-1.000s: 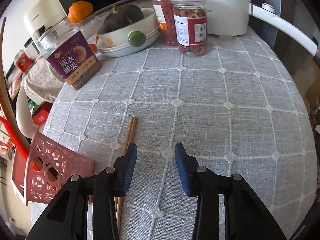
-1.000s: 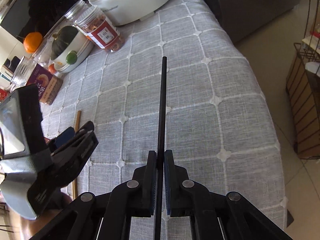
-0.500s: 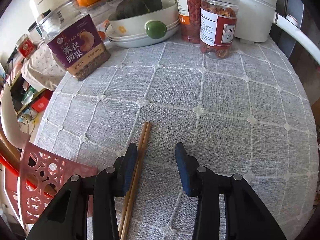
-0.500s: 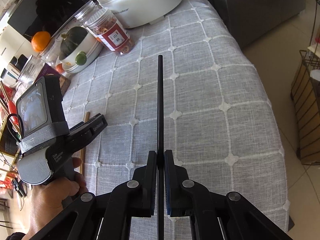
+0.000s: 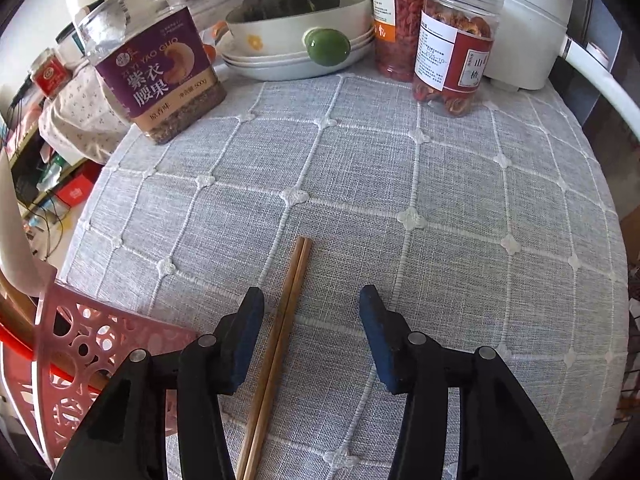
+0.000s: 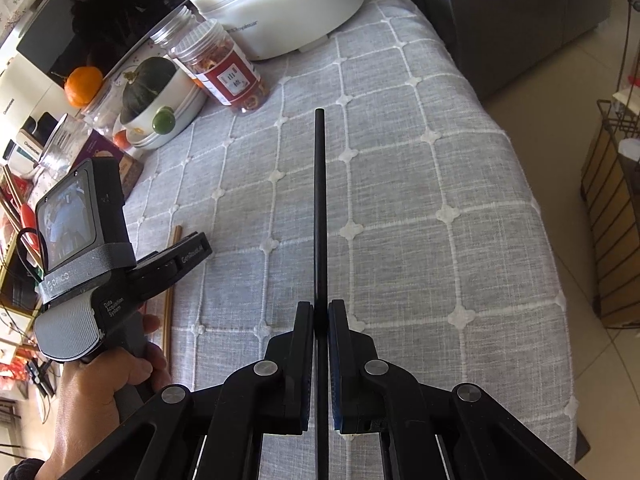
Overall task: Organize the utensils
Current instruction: 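Grasp the last wooden chopstick with the left tool while the right tool holds the black chopstick, then lower the wooden chopstick with the left tool and black chopstick with the right into the basket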
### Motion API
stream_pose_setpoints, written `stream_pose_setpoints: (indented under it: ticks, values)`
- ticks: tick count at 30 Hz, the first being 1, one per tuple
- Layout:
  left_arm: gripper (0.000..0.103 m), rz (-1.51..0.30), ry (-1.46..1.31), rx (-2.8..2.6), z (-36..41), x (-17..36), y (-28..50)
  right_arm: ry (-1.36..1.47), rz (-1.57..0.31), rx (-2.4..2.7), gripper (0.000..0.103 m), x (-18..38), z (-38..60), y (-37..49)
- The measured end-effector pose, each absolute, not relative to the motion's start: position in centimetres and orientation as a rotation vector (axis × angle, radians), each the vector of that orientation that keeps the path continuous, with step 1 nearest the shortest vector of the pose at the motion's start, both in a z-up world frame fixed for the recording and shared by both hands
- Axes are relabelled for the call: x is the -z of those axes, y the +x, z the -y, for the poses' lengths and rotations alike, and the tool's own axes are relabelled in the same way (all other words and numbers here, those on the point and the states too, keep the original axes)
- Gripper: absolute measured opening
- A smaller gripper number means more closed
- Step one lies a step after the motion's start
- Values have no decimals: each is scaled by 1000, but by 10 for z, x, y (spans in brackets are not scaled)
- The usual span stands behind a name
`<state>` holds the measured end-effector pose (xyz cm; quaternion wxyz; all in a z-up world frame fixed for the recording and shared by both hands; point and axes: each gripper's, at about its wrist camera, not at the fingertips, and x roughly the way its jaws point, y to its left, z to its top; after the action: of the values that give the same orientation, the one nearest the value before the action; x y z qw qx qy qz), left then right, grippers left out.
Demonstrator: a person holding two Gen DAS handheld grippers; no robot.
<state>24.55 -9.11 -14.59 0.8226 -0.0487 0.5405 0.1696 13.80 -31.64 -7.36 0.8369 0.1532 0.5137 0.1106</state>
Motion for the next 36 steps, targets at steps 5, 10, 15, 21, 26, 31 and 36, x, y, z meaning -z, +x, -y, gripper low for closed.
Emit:
stream_pose_setpoints:
  ticks: [5,10,15,21,26,31,36]
  values:
    - [52,-1168,-188,-325,83,147,241,337,-1075,-233,5,69,318,137]
    - [44,-1152,-180,-273,86,146,231,337,-1064,-231,5,66,319,136]
    - [14,-1176,-133,-211,102,144,220,341,-1044,-227,5,60,320,133]
    - [9,-1181,-151,-72,117,132,198,343,-990,-227,5,43,324,121]
    - [9,-1076,-133,54,123,93,168,339,-928,-233,5,25,324,108]
    - [9,-972,-134,159,116,47,136,322,-864,-250,5,6,315,95]
    - [8,-838,-124,213,93,2,100,260,-786,-270,5,-17,298,84]
